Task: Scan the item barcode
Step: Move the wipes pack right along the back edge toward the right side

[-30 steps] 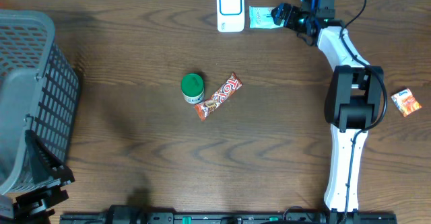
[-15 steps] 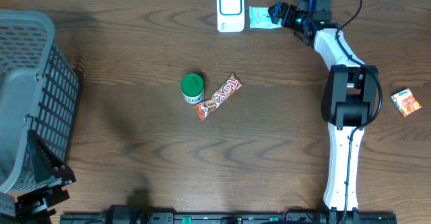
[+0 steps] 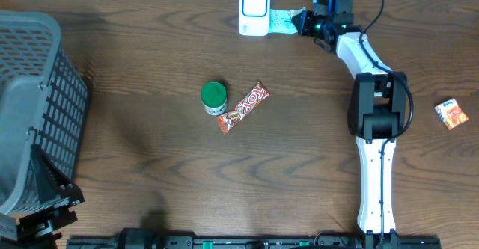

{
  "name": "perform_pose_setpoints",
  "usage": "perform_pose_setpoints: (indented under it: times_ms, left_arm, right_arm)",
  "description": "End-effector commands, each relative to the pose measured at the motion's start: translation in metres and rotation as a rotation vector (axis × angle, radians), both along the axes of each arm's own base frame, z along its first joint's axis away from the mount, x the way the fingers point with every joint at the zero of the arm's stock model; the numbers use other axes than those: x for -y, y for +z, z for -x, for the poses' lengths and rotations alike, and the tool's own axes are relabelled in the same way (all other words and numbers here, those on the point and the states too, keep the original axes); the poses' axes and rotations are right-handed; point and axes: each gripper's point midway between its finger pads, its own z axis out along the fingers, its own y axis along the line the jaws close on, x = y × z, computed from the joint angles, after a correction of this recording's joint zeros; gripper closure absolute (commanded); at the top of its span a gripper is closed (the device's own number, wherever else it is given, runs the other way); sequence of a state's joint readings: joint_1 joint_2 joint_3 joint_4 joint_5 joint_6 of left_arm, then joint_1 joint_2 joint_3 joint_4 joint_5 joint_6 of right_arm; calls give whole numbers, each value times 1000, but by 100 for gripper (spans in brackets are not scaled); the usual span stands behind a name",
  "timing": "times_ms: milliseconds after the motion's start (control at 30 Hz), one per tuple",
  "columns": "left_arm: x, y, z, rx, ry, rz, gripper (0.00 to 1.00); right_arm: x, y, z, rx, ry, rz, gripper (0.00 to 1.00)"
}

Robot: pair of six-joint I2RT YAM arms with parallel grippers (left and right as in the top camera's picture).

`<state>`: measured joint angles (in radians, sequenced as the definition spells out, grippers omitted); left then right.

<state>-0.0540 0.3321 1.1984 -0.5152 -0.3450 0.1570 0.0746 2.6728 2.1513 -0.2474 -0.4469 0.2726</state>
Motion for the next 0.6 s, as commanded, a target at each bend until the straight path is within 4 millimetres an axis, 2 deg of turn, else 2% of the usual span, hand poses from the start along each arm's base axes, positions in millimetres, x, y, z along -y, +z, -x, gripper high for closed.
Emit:
perform_pose_setpoints:
  times_ms: [0,133,267,300,367,467,533,567]
  left_arm:
    - [0,-2,-5,-12,1,0,11]
    - [0,-2,-5,-12,1,0,11]
    - [0,-2,-5,-12,1,0,11]
    - [0,-2,-5,-12,1,0,11]
    - [0,-2,-5,-12,1,0,11]
    - [0,-2,-5,-12,0,0,11]
    - [0,-2,-5,-12,0,0,11]
    - [0,-2,-5,-12,0,0,11]
  right_arm:
    - [-11,-109,57,-289,42,9,99]
    - [-5,-44,51,-265,132,-84,99]
    - [28,31,59,-255,137,-51,99]
    - [47,55,66,-263,101,-2,99]
    - [80,83,79,-280,33,110,99]
    - [143,125,109,-332,-133,333,99]
    - [197,160,142,-380,-284,531,99]
    - [217,172,156,-405,-340,611,99]
